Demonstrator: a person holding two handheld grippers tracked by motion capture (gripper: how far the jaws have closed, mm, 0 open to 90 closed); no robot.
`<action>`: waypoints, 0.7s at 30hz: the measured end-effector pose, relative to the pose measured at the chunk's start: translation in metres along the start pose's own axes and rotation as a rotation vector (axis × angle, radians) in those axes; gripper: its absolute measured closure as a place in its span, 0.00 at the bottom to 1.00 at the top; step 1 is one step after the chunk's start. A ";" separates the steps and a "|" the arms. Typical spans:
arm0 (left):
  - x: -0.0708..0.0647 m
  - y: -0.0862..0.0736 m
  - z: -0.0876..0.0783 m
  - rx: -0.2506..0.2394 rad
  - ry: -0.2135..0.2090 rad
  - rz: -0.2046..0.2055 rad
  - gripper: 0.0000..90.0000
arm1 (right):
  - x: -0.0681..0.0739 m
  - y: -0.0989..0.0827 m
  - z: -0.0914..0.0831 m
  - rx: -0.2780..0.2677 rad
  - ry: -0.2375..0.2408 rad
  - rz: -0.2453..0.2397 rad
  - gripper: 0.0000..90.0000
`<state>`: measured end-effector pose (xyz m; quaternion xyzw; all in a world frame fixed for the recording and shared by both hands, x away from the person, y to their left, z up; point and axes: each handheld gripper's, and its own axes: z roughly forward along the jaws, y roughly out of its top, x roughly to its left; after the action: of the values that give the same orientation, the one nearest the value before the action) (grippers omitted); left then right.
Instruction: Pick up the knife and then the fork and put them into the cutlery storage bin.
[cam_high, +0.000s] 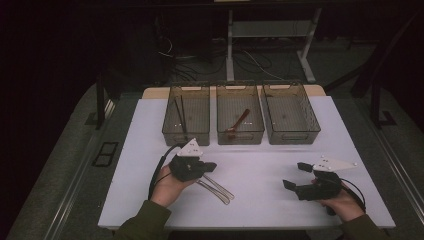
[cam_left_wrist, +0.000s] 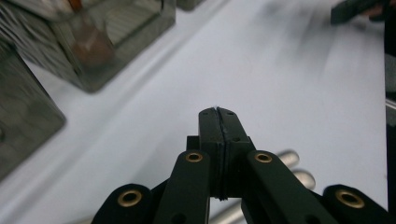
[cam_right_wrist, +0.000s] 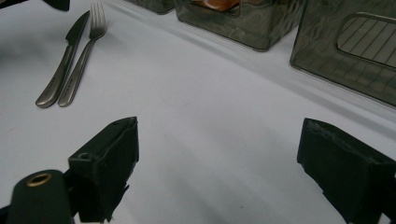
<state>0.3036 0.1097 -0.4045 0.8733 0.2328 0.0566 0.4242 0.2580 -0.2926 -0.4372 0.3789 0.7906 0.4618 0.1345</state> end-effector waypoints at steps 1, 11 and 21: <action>-0.001 -0.003 0.001 0.004 -0.005 -0.003 0.99 | 0.000 0.000 0.000 0.001 0.000 0.000 0.14; -0.011 -0.017 0.017 0.090 -0.054 0.025 0.99 | 0.000 0.000 0.000 0.003 -0.002 -0.001 0.14; -0.023 -0.021 0.035 0.153 -0.092 0.056 0.99 | 0.000 0.000 0.000 0.003 -0.003 -0.001 0.14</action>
<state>0.2865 0.0849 -0.4404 0.9109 0.1924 0.0103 0.3648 0.2582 -0.2926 -0.4375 0.3793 0.7914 0.4600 0.1351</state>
